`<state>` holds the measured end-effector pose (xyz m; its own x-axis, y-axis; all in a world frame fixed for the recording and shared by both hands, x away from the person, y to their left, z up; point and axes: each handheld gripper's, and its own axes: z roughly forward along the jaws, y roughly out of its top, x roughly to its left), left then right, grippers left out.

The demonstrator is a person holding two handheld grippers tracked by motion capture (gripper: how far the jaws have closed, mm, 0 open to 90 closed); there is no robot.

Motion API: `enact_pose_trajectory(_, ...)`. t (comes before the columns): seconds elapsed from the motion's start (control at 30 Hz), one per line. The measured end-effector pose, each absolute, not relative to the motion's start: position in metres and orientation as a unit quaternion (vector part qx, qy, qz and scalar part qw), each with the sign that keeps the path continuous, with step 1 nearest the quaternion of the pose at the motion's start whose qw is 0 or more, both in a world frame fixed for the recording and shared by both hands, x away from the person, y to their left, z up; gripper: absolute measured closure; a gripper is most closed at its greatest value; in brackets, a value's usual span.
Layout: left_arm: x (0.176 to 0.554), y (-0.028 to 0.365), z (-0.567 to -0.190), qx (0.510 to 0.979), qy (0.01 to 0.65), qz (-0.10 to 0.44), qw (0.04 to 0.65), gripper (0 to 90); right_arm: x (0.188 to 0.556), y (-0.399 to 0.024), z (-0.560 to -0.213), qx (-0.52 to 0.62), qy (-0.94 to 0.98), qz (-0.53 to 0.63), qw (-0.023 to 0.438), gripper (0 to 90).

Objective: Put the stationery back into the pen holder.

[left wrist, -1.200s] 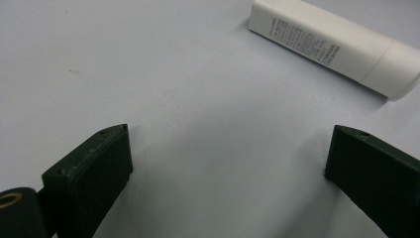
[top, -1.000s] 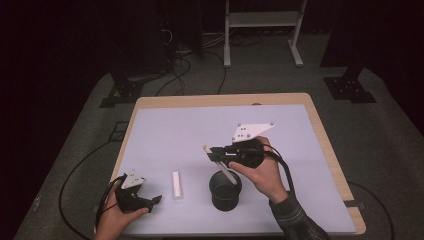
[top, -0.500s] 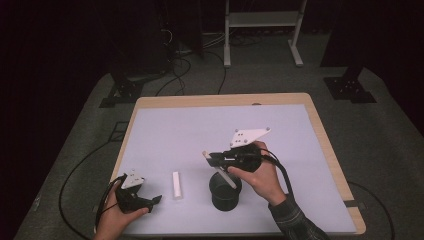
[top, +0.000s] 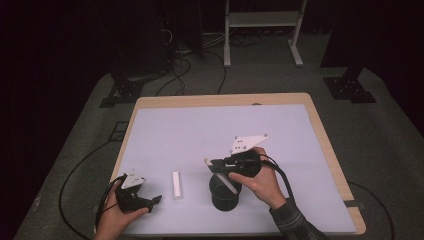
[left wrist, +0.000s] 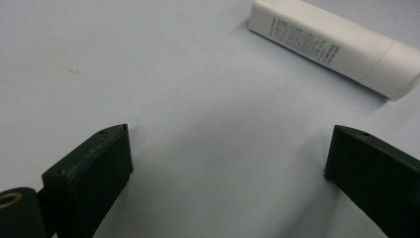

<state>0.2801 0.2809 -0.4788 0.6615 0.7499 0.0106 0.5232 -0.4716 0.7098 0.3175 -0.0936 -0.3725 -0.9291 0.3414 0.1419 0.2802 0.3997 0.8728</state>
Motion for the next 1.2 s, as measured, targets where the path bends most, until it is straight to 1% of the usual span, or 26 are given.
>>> enact_pose_trajectory(1.2, 0.280, 0.281, -0.479, 0.843, 0.376, 0.164, 0.349, 3.2, 0.311, -0.099, -0.391, 0.183, 0.854, 0.487, 0.015, 77.9)
